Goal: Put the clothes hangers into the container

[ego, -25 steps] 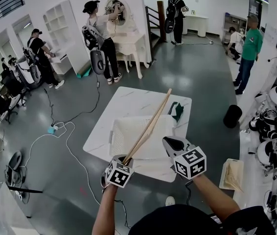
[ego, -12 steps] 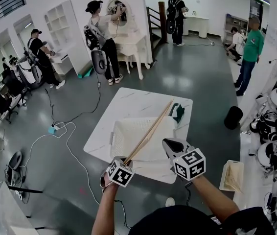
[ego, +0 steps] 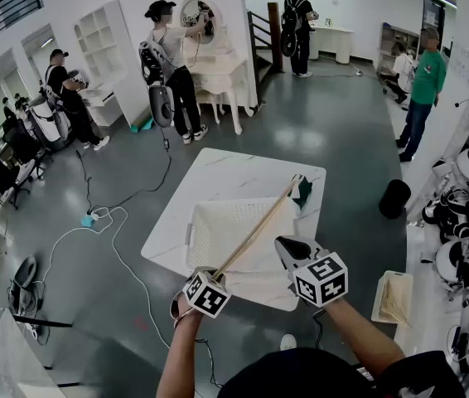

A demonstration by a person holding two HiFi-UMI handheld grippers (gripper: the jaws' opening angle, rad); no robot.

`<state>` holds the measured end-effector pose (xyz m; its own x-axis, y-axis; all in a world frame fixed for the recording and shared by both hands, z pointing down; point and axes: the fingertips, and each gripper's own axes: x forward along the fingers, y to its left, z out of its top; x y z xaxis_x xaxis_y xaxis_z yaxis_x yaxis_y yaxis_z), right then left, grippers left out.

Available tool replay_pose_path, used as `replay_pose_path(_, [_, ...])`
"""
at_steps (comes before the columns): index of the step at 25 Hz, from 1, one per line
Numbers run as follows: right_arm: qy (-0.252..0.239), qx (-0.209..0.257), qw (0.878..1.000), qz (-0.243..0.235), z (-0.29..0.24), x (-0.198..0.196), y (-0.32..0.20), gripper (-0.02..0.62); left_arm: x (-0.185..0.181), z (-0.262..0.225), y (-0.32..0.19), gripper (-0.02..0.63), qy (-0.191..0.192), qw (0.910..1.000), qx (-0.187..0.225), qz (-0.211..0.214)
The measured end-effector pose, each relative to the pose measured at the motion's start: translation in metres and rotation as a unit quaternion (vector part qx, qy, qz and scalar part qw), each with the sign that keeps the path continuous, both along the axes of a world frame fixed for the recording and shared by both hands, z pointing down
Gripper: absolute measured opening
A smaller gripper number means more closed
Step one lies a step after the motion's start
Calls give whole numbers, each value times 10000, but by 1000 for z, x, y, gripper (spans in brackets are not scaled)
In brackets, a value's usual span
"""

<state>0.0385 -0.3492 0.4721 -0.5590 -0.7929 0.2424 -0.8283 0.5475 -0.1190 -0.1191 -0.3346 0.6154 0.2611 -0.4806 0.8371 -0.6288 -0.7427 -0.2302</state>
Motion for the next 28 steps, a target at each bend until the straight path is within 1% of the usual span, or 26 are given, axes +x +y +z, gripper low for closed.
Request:
replay_pose_path(8, [26, -29, 10000, 22, 2, 1, 1, 18, -1, 4, 3, 54, -192, 9998, -56, 87])
replay_pose_path(12, [23, -49, 10000, 32, 4, 3, 3, 18, -2, 4, 2, 55, -344, 9994, -7, 107])
replay_pose_path(18, [24, -79, 10000, 24, 7, 4, 4, 18, 1, 1, -2, 60, -402, 9991, 123, 107])
replay_pose_path(21, [27, -103, 9999, 35, 8, 5, 5, 18, 3, -2, -6, 64, -336, 9991, 239, 67])
replay_pose_path(25, [33, -137, 9999, 41, 10, 4, 5, 18, 4, -8, -10, 64, -50, 9994, 353, -29])
replay_pose_path(28, [42, -166, 9998, 48, 13, 4, 4, 18, 3, -7, -11, 64, -68, 9992, 401, -17])
